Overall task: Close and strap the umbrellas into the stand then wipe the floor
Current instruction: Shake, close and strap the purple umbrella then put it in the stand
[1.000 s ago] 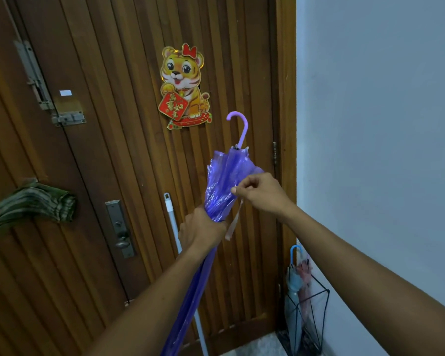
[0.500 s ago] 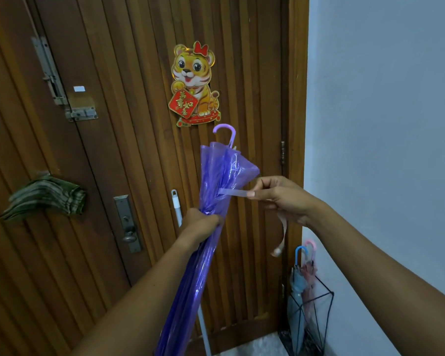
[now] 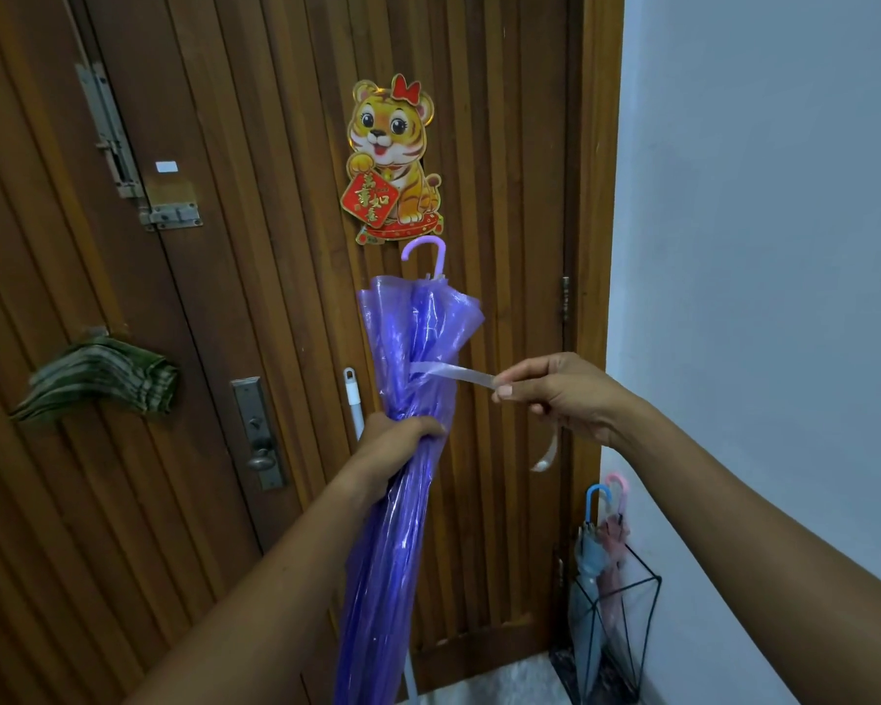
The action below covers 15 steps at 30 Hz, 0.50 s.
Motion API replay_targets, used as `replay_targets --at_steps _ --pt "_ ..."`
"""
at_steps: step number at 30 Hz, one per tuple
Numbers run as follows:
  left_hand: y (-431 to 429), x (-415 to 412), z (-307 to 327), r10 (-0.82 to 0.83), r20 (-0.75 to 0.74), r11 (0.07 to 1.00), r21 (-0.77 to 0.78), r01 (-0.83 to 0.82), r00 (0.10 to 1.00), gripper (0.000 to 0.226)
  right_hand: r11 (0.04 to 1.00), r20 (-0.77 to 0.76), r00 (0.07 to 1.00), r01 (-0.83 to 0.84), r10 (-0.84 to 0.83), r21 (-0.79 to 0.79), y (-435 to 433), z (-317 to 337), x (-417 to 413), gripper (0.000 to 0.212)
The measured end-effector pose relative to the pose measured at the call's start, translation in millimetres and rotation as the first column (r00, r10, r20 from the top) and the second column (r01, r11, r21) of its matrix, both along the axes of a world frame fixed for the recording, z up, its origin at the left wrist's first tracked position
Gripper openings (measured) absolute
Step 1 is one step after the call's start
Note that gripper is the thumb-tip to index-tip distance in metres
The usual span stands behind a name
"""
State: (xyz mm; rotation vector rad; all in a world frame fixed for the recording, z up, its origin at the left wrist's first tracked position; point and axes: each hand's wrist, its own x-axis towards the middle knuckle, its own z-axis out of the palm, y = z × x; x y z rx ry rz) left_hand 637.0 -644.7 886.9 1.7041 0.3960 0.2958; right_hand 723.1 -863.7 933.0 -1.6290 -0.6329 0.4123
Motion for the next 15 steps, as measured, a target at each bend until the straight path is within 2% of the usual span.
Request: replay_targets --at_steps 2,6,9,12,15 --pt "-2.6 -2.3 1.9 -0.041 0.026 0.998 -0.037 0.042 0.999 0.037 0.999 0.038 0.998 0.043 -0.042 -0.032 2.6 -1.5 -0.5 0.011" --pt "-8.6 -7.0 8.0 -0.114 0.059 0.984 -0.129 0.121 0.992 0.036 0.995 0.068 0.993 0.091 -0.093 0.031 5.4 -0.3 -1.5 0.021" --pt "-16.9 -14.7 15.9 -0.22 0.087 0.942 -0.241 0.235 0.972 0.032 0.995 -0.009 0.996 0.094 -0.094 0.029 8.4 -2.9 0.2 0.036" --pt "-24.6 -21.4 18.6 -0.381 0.189 0.83 -0.362 0.425 0.905 0.042 0.998 -0.113 0.994 -0.007 0.014 0.061 13.4 -5.1 -2.0 0.038" --pt "-32.4 -23.1 20.3 -0.574 0.325 0.636 -0.402 0.659 0.752 0.041 0.973 -0.176 0.969 -0.14 0.172 0.183 16.9 -1.5 -5.7 0.025"
